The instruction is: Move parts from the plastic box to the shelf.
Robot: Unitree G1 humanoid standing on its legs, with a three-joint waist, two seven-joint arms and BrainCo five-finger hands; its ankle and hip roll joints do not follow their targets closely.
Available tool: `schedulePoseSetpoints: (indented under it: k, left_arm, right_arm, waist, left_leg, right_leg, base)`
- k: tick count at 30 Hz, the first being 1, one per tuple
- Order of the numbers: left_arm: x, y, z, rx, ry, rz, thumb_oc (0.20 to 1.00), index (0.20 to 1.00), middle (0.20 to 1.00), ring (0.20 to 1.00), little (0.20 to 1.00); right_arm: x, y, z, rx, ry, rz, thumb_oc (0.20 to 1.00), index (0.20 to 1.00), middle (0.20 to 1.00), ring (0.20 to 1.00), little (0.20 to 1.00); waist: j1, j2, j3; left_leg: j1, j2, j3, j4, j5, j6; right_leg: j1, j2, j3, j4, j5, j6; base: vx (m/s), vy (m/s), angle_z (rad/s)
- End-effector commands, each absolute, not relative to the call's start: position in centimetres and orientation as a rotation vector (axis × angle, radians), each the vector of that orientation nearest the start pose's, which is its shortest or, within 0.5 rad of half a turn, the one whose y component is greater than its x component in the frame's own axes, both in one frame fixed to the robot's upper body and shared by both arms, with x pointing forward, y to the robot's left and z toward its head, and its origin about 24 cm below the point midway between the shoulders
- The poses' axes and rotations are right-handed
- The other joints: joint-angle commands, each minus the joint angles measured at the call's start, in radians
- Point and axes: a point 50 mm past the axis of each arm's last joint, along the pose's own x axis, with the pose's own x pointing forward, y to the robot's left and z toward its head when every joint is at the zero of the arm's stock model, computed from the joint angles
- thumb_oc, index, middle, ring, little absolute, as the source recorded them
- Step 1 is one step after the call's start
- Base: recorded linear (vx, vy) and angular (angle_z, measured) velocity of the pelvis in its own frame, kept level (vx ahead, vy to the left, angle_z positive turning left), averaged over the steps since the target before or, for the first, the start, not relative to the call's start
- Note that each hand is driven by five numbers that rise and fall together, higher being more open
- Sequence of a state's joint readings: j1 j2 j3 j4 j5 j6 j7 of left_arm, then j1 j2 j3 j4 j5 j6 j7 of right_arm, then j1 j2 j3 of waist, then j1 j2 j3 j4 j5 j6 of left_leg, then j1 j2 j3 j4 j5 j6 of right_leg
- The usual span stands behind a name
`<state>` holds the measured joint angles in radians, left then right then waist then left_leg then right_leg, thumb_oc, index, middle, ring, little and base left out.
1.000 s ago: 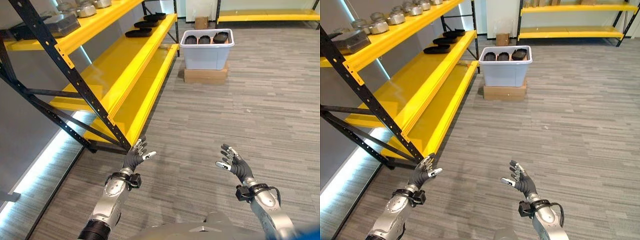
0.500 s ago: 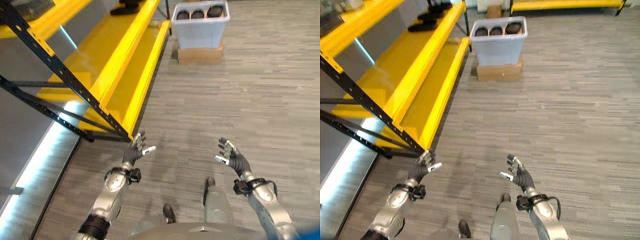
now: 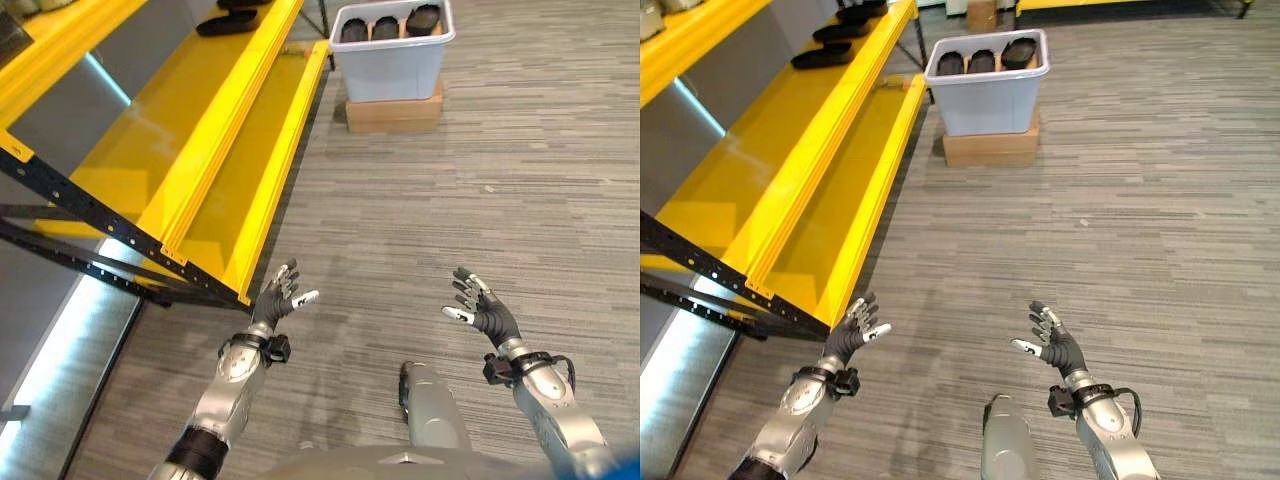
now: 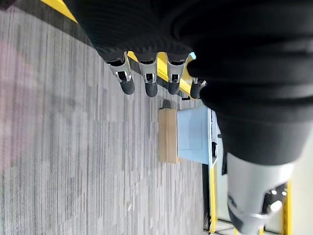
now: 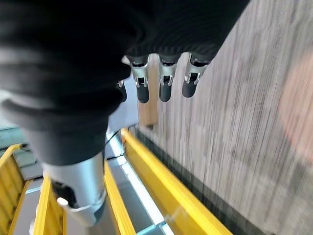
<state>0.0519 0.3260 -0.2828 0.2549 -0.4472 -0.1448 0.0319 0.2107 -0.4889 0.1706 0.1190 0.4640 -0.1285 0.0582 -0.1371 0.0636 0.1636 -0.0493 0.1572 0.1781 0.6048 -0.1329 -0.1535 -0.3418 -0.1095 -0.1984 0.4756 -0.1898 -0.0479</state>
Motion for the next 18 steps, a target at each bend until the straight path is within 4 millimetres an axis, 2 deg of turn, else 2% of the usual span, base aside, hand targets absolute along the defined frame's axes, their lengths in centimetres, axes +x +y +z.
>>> schedulePoseSetpoints:
  k: [1,3,4,5,6,7,8,9,10,11,12,14,15,16,18]
  left_arm:
    - [24.2,18.0,2.2,-0.107,0.024,-0.104,1.0,1.0,1.0,1.0,1.0]
    - [23.8,18.2,2.0,-0.098,0.033,-0.104,1.0,1.0,1.0,1.0,1.0]
    - [23.7,18.3,2.0,-0.1,0.033,-0.103,1.0,1.0,1.0,1.0,1.0]
    - [23.3,18.6,1.8,-0.094,0.04,-0.095,1.0,1.0,1.0,1.0,1.0]
    - [23.3,18.6,1.8,-0.094,0.04,-0.095,1.0,1.0,1.0,1.0,1.0]
    - [23.1,18.7,1.6,-0.087,0.05,-0.092,1.0,1.0,1.0,1.0,1.0]
    - [23.1,18.9,1.6,-0.082,0.049,-0.088,1.0,1.0,1.0,1.0,1.0]
    - [23.0,18.9,1.5,-0.079,0.05,-0.085,1.0,1.0,1.0,1.0,1.0]
    - [23.0,18.9,1.5,-0.079,0.051,-0.085,1.0,1.0,1.0,1.0,1.0]
    - [23.1,19.1,1.6,-0.07,0.045,-0.082,1.0,1.0,1.0,1.0,1.0]
    - [22.8,19.2,1.4,-0.066,0.056,-0.085,1.0,1.0,1.0,1.0,1.0]
    - [22.9,19.2,1.7,-0.066,0.045,-0.087,1.0,1.0,1.0,1.0,1.0]
    - [22.9,19.3,1.7,-0.062,0.044,-0.088,1.0,1.0,1.0,1.0,1.0]
    - [22.9,19.3,1.7,-0.062,0.044,-0.088,1.0,1.0,1.0,1.0,1.0]
    - [23.3,19.1,2.1,-0.059,0.028,-0.104,1.0,1.0,1.0,1.0,1.0]
  right_arm:
    - [20.6,-22.0,1.8,0.019,0.114,0.134,1.0,1.0,1.0,1.0,1.0]
    - [20.4,-22.3,1.8,0.021,0.114,0.12,1.0,1.0,1.0,1.0,1.0]
    - [20.3,-22.4,1.7,0.018,0.115,0.122,1.0,1.0,1.0,1.0,1.0]
    - [20.2,-22.4,1.6,0.01,0.119,0.121,1.0,1.0,1.0,1.0,1.0]
    - [20.2,-22.4,1.6,0.01,0.119,0.121,1.0,1.0,1.0,1.0,1.0]
    - [20.2,-22.3,1.4,0.0,0.128,0.13,1.0,1.0,1.0,1.0,1.0]
    - [20.1,-22.2,1.2,-0.005,0.135,0.136,1.0,1.0,1.0,1.0,1.0]
    - [20.1,-22.1,1.2,-0.005,0.136,0.142,1.0,1.0,1.0,1.0,1.0]
    - [20.1,-22.1,1.2,-0.004,0.137,0.142,1.0,1.0,1.0,1.0,1.0]
    - [20.1,-22.1,1.1,-0.009,0.144,0.148,1.0,1.0,1.0,1.0,1.0]
    - [19.9,-21.7,0.8,0.001,0.158,0.171,1.0,1.0,1.0,1.0,1.0]
    - [20.0,-21.4,0.9,0.02,0.151,0.18,1.0,1.0,1.0,1.0,1.0]
    - [20.1,-21.2,1.1,0.021,0.142,0.192,1.0,1.0,1.0,1.0,1.0]
    - [20.1,-21.2,1.1,0.021,0.142,0.192,1.0,1.0,1.0,1.0,1.0]
    - [20.3,-20.5,1.2,0.027,0.14,0.217,1.0,1.0,1.0,1.0,1.0]
  waist:
    - [-0.005,-0.031,0.051]
    - [0.018,-0.059,0.073]
    - [0.027,-0.068,0.081]
    - [0.045,-0.079,0.092]
    - [0.045,-0.079,0.092]
    - [0.061,-0.079,0.101]
    - [0.076,-0.064,0.102]
    - [0.081,-0.063,0.099]
    - [0.08,-0.068,0.103]
    - [0.084,-0.058,0.09]
    - [0.091,-0.051,0.074]
    - [0.098,-0.057,0.059]
    - [0.1,-0.061,0.055]
    - [0.102,-0.058,0.053]
    - [0.109,-0.081,0.031]
  left_leg:
    - [0.071,-0.073,0.051,0.025,0.184,0.044]
    - [-0.06,-0.056,0.067,0.009,0.106,0.08]
    - [-0.109,-0.03,0.075,-0.029,0.093,0.09]
    - [-0.166,0.014,0.081,-0.152,0.102,0.098]
    - [-0.166,0.014,0.081,-0.152,0.102,0.098]
    - [-0.175,0.037,0.062,-0.278,0.157,0.088]
    - [-0.183,0.096,0.041,-0.468,0.266,0.051]
    - [-0.177,0.117,0.046,-0.543,0.292,0.042]
    - [-0.164,0.111,0.05,-0.553,0.295,0.042]
    - [-0.166,0.141,0.062,-0.589,0.325,0.03]
    - [-0.132,0.127,0.058,-0.577,0.32,0.036]
    - [-0.164,0.093,0.049,-0.52,0.296,0.046]
    - [-0.181,0.074,0.06,-0.488,0.273,0.054]
    - [-0.184,0.077,0.06,-0.488,0.275,0.054]
    - [-0.226,0.013,0.085,-0.359,0.171,0.094]
  right_leg:
    - [0.083,0.027,0.025,-0.222,0.173,0.046]
    - [0.13,0.016,0.044,-0.239,0.16,0.053]
    - [0.15,0.013,0.054,-0.241,0.151,0.06]
    - [0.187,0.011,0.069,-0.248,0.133,0.069]
    - [0.187,0.011,0.069,-0.248,0.133,0.069]
    - [0.206,0.017,0.078,-0.239,0.116,0.074]
    - [0.233,0.031,0.088,-0.236,0.095,0.085]
    - [0.252,0.029,0.089,-0.234,0.077,0.093]
    - [0.258,0.023,0.09,-0.23,0.07,0.095]
    - [0.273,0.026,0.094,-0.218,0.052,0.1]
    - [0.305,0.025,0.107,-0.199,0.019,0.11]
    - [0.339,0.002,0.116,-0.207,-0.004,0.118]
    - [0.361,-0.015,0.123,-0.214,-0.008,0.126]
    - [0.358,-0.012,0.124,-0.217,-0.004,0.125]
    - [0.408,-0.082,0.125,-0.24,0.011,0.147]
  base:
    - [0.15,-0.092,-0.13]
    - [0.22,-0.082,-0.13]
    - [0.35,0.03,-0.17]
    - [0.27,0.051,-0.19]
    - [0.32,0.11,-0.2]
    - [0.36,0.164,-0.52]
    - [0.5,0.214,-0.81]
    - [0.38,0.156,-1.0]
    - [0.39,0.136,-0.81]
    - [0.51,0.185,-0.82]
    - [0.62,0.224,-0.8]
    - [0.46,0.184,-0.62]
    - [0.27,0.131,-0.21]
    - [0.31,0.159,0.06]
    - [0.53,0.279,0.57]
